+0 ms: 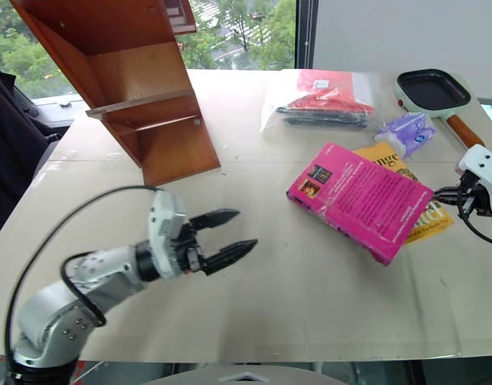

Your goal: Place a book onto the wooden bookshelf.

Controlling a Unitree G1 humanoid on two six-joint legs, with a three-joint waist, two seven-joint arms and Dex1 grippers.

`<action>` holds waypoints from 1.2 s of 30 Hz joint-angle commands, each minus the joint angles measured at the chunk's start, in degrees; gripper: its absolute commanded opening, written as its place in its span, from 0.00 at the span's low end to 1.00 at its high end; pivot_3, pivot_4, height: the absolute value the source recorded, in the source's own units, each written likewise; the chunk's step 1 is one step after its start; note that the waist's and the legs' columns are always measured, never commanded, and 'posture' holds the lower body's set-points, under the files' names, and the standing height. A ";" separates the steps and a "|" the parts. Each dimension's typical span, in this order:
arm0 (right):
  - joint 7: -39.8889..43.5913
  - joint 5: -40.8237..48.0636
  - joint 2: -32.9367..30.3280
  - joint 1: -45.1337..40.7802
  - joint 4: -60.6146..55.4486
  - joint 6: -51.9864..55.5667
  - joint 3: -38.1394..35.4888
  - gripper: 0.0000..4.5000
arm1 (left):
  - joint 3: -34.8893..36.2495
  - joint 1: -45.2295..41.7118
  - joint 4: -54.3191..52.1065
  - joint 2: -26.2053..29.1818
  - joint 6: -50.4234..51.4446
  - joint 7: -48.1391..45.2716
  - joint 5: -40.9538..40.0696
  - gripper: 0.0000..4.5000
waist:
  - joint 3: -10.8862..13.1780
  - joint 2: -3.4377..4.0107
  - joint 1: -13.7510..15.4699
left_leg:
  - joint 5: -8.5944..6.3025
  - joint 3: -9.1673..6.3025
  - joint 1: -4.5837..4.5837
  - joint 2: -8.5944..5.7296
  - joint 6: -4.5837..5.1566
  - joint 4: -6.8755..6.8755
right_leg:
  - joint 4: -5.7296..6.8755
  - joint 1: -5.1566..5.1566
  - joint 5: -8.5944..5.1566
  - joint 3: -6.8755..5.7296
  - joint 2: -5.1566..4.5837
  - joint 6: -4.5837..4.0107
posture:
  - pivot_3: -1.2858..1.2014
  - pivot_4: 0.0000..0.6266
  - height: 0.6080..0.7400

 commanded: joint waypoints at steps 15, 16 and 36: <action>-12.83 29.49 17.90 37.33 -48.83 23.72 -35.49 0.98 | -1.16 -19.15 30.18 -34.28 28.91 38.73 -21.50 1.00 | -0.31 -0.21 -0.67 | 0.01 -0.31 1.02 -0.50 0.02 0.15 | 0.34 0.83 -0.30 0.40 0.19 0.03 | 0.52 0.24 0.93; -13.41 30.75 18.48 37.53 -49.49 23.86 -35.94 0.98 | 0.34 -19.92 32.35 -36.53 29.30 41.92 -23.02 1.00 | -0.30 -0.22 -0.56 | 0.01 -0.34 0.99 -0.51 0.02 0.15 | 0.33 0.82 -0.30 0.38 0.20 0.03 | 0.52 0.24 0.93; -17.50 38.83 20.22 42.95 -53.30 19.11 -32.62 0.98 | 0.63 -26.72 53.87 -51.56 4.71 65.68 -28.60 1.00 | -0.98 -0.81 0.56 | 0.00 -0.44 1.00 -0.70 0.01 0.13 | 0.18 0.94 -0.28 0.39 0.09 -0.02 | 0.52 0.24 0.93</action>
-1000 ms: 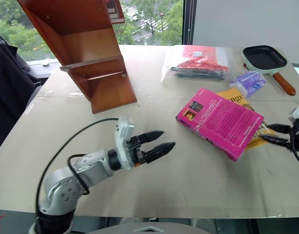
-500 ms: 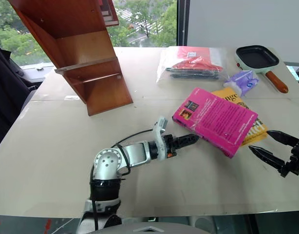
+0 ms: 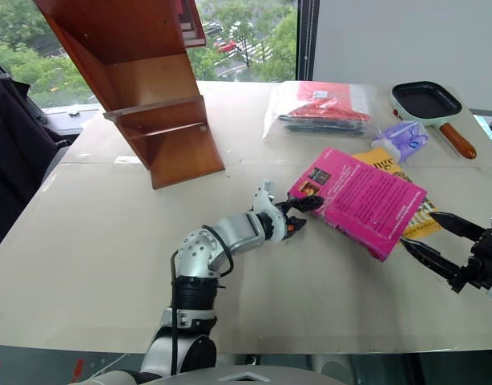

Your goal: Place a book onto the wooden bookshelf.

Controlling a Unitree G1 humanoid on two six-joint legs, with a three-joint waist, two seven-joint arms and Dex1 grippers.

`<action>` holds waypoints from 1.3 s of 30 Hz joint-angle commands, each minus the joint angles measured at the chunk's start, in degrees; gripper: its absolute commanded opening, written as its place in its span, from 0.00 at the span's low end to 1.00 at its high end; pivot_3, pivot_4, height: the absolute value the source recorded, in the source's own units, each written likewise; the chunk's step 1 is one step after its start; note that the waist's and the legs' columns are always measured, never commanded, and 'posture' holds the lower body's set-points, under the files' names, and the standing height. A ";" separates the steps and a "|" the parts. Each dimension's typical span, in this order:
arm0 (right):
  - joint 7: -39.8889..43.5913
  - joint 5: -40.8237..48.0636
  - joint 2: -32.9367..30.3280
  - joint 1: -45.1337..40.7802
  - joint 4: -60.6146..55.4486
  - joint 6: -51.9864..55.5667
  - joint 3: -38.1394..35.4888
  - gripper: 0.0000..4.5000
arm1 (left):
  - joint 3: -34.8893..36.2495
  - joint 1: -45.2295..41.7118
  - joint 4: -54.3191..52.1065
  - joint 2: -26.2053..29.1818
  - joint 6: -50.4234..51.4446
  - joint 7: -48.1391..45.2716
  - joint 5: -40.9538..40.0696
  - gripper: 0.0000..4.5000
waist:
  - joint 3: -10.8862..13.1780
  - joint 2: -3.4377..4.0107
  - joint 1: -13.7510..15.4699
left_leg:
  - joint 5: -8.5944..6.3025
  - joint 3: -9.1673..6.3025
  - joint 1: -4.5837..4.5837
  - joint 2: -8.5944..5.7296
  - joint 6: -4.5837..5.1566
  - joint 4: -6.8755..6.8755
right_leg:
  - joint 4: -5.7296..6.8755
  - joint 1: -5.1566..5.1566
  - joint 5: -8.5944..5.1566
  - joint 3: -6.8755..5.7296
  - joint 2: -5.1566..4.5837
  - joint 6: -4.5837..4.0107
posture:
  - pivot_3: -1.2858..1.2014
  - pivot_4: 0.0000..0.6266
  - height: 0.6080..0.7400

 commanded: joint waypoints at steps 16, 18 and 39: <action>8.00 3.34 2.02 15.86 -2.49 -10.71 -9.78 0.98 | -1.12 -6.21 18.53 -10.76 -13.58 -6.40 5.56 1.00 | -0.47 -0.06 0.07 | -0.16 -0.45 0.05 -0.01 -0.26 -0.01 | -0.66 0.48 -0.03 -0.43 -0.33 0.07 | 0.52 0.24 0.93; 7.61 3.60 2.62 16.74 -2.84 -11.27 -10.31 1.00 | -0.92 -6.52 19.19 -10.89 -14.04 -6.43 5.18 0.88 | -0.52 0.03 -0.10 | -0.17 -0.56 0.05 0.01 -0.28 -0.03 | -0.80 0.60 -0.03 -0.57 -0.46 0.07 | 0.52 0.24 0.93; 4.30 5.12 3.12 16.60 -3.57 -13.15 -7.18 1.00 | 0.66 -8.24 4.96 -7.33 -17.45 -19.02 0.51 0.00 | 0.06 1.15 -0.36 | -0.18 -1.18 -0.42 0.28 -0.30 -1.18 | -2.54 0.57 -0.03 -2.98 -1.98 0.08 | 0.52 0.24 0.93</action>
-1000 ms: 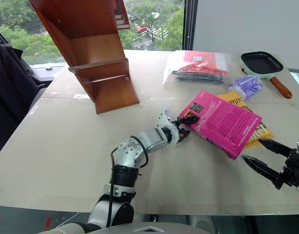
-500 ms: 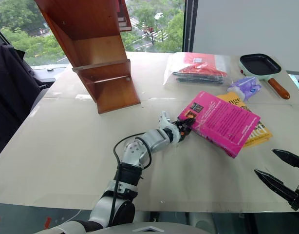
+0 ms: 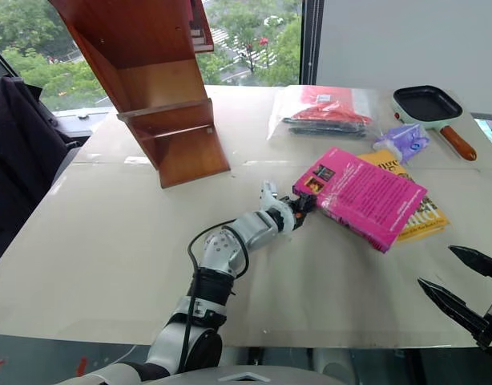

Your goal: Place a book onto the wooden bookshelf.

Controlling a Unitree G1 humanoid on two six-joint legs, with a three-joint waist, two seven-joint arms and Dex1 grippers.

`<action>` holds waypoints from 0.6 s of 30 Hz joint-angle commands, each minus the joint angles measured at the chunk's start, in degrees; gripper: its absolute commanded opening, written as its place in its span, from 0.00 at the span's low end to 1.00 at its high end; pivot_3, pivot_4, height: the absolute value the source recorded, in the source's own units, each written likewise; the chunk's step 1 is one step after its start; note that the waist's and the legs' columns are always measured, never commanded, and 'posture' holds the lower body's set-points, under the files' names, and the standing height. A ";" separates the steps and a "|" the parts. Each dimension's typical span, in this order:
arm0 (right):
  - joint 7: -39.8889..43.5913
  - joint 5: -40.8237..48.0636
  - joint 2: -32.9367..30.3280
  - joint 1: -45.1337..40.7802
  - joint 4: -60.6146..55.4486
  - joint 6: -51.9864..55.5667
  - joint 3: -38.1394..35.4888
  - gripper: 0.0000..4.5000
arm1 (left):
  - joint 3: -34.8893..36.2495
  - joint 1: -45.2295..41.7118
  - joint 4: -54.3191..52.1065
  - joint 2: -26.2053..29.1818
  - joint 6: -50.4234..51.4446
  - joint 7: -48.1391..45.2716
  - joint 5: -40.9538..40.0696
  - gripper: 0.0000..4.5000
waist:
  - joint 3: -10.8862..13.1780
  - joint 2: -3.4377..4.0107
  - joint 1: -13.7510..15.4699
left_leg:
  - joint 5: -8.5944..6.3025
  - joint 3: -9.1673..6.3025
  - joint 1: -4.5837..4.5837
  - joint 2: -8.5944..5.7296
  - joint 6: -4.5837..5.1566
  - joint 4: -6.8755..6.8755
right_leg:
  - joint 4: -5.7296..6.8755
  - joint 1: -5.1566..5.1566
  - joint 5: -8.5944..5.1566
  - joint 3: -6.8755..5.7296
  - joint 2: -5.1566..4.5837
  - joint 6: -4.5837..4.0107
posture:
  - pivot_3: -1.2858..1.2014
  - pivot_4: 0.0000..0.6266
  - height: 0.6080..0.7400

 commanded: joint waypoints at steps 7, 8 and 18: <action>-1.28 -0.70 -4.32 -8.04 3.02 -0.72 6.29 1.00 | -2.82 -9.09 -20.32 0.00 -5.83 -16.18 12.71 0.00 | 0.76 -0.03 0.81 | 0.89 0.05 -0.98 -0.44 0.08 0.11 | 0.10 -1.13 1.56 -0.40 0.32 -0.05 | 0.52 0.24 0.93; -1.49 -0.90 -4.59 -9.03 3.45 -0.71 7.15 1.00 | -3.72 -10.50 -21.27 1.18 -7.26 -17.79 16.29 0.00 | 0.79 -0.08 0.95 | 0.86 0.05 -1.03 -0.46 0.08 0.07 | 0.06 -1.16 1.35 -0.36 0.36 -0.04 | 0.52 0.24 0.93; -1.79 -3.57 -6.33 -20.49 9.49 -2.04 14.49 1.00 | -18.12 -21.87 -24.71 18.65 -24.28 -27.89 63.10 0.00 | 0.87 -0.17 2.30 | 0.78 0.01 -1.72 -0.93 0.17 0.05 | -0.05 -1.63 1.09 -0.08 0.23 0.28 | 0.52 0.24 0.93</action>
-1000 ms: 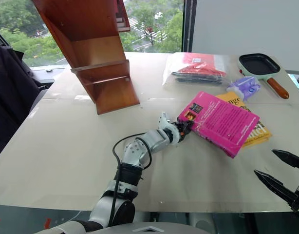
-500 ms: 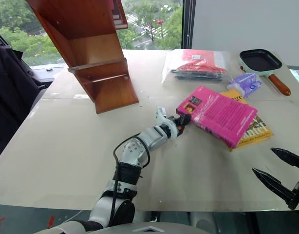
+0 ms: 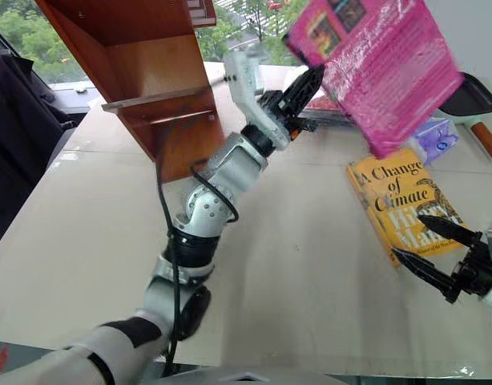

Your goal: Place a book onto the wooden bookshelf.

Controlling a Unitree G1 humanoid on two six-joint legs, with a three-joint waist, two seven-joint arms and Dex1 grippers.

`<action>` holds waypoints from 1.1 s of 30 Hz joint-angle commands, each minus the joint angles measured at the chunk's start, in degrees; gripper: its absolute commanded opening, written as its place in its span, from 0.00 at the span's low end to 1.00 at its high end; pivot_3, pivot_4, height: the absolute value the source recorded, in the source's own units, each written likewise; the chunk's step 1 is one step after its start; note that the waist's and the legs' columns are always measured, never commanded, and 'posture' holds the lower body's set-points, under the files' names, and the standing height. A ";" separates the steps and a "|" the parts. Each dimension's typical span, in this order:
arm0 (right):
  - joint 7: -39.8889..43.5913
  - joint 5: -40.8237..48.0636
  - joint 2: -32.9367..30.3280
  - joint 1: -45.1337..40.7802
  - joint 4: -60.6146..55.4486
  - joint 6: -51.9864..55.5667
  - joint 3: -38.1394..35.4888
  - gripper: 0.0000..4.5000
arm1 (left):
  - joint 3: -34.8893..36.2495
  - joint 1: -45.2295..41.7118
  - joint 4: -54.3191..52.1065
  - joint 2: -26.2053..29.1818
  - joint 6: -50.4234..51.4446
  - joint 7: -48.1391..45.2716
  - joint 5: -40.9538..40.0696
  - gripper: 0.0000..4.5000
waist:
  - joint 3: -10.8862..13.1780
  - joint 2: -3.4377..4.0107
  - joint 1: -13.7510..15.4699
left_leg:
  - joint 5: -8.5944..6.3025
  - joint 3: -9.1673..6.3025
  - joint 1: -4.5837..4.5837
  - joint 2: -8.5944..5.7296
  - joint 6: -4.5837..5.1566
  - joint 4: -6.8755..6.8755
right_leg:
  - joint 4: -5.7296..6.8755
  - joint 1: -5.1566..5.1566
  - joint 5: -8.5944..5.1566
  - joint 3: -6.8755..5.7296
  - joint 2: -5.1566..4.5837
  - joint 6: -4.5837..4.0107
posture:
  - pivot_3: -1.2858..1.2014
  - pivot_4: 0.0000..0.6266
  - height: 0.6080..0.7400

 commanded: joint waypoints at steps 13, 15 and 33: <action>-0.11 -1.84 0.19 -12.29 6.72 -3.02 8.05 1.00 | -10.94 -4.58 -7.84 19.83 -17.98 -4.09 56.23 0.00 | 0.16 -0.14 -0.46 | 0.03 -0.01 0.06 0.04 -0.01 0.18 | 0.25 0.04 0.15 0.02 -0.01 0.27 | 0.52 0.24 0.93; 0.55 -0.66 0.65 -15.44 8.79 -3.34 8.52 1.00 | -10.45 -4.06 -8.91 20.76 -17.03 -4.74 60.71 0.00 | 0.16 -0.14 -0.61 | 0.03 0.04 0.07 0.03 -0.01 0.21 | 0.25 0.06 0.16 0.02 0.01 0.28 | 0.52 0.24 0.93; 6.82 4.51 7.06 -39.05 26.23 -2.38 15.49 1.00 | -5.78 -1.35 -14.39 31.40 -11.31 -22.96 78.39 0.00 | 0.19 -0.13 -1.06 | -0.08 0.03 0.17 0.09 0.21 0.99 | 1.26 0.07 0.17 0.06 0.06 0.26 | 0.52 0.24 0.93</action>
